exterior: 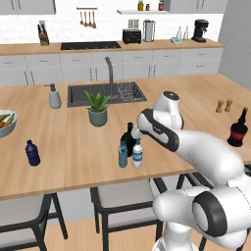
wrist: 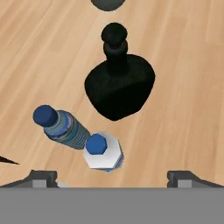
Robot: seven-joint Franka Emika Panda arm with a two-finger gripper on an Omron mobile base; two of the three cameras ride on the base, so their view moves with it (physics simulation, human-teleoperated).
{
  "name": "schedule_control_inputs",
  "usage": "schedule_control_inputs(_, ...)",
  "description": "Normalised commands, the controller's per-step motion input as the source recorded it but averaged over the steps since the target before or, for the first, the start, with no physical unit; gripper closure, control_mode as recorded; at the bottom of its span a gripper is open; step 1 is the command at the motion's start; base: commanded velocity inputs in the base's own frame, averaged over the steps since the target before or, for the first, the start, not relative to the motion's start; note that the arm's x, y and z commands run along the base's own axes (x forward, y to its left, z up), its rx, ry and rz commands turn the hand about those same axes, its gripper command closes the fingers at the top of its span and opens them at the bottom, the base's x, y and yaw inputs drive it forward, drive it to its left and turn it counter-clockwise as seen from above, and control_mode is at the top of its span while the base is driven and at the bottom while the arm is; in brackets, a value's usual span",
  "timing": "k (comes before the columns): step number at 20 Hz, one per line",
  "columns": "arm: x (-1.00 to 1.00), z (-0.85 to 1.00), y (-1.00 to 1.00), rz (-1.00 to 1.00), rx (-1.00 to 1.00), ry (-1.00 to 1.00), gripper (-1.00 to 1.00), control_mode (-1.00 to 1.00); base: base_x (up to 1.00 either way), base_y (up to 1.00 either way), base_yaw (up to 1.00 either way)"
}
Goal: Move the plastic bottles in the middle to the plastics group, and the glass bottles in the middle to the glass group.
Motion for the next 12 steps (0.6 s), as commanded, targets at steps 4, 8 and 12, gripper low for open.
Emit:
schedule_control_inputs(4, 0.26, -0.07, 0.17, 0.0, -0.03, 0.0, -1.0, -1.0, 0.0, 0.0, 0.0)
schedule_control_inputs(8, 0.03, -0.26, 0.11, 0.0, -0.08, 0.0, -1.0, -1.0, 0.0, 0.0, 0.0)
schedule_control_inputs(12, 0.0, -0.19, 0.04, 0.0, -0.05, 0.0, -1.0, -1.0, 0.0, 0.0, 0.0)
